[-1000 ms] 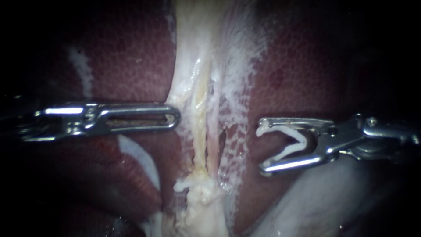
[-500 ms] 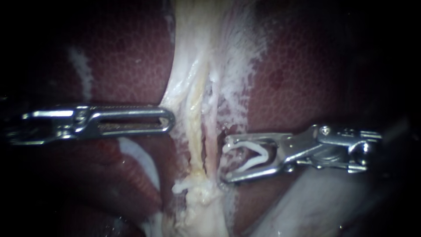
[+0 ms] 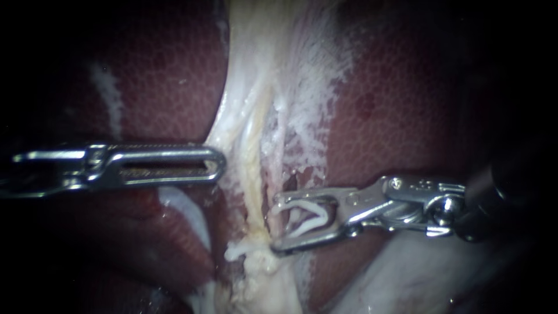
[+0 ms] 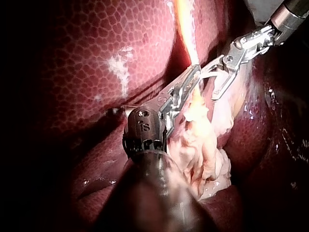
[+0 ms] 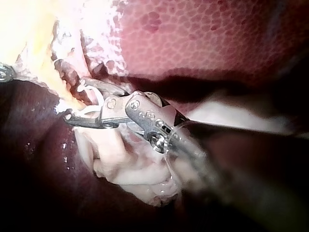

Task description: Clipping second clip left tube

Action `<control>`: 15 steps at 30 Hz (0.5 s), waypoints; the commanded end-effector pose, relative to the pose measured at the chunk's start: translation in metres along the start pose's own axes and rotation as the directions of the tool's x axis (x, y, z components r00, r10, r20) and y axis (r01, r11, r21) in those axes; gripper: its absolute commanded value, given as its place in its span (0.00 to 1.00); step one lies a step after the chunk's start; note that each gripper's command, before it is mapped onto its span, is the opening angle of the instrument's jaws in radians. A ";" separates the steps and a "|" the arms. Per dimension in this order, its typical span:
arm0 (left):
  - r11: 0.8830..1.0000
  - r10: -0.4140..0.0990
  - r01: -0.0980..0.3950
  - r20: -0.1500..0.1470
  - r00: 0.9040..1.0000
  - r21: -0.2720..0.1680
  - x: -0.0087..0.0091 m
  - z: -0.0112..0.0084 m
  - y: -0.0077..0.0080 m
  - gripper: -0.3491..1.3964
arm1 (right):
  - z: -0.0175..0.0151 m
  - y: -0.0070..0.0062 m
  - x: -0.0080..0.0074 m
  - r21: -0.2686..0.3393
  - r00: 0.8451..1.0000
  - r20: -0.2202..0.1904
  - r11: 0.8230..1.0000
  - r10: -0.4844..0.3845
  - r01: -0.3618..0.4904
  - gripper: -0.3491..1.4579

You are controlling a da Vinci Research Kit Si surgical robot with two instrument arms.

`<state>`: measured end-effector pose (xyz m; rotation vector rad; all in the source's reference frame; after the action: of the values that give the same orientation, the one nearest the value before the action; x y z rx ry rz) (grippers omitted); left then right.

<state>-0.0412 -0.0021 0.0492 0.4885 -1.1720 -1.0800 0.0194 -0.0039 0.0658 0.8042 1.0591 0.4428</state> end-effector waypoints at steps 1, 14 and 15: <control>1.000 0.001 -0.001 0.000 1.000 0.001 0.0000 0.0000 0.0001 0.00 | 0.0003 0.0000 0.0000 0.002 1.000 0.001 1.000 0.001 -0.001 0.50; 1.000 0.001 -0.001 0.000 1.000 -0.001 0.0001 -0.0001 0.0011 0.00 | 0.0030 -0.0006 0.0002 0.034 1.000 0.009 0.999 0.013 -0.013 0.49; 1.000 0.001 -0.001 0.000 1.000 0.000 0.0001 -0.0001 0.0013 0.00 | 0.0031 -0.0007 0.0003 0.034 1.000 0.009 0.999 0.013 -0.013 0.49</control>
<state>-0.0405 -0.0016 0.0503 0.4860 -1.1718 -1.0792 0.0223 -0.0054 0.0659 0.8451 1.0554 0.4326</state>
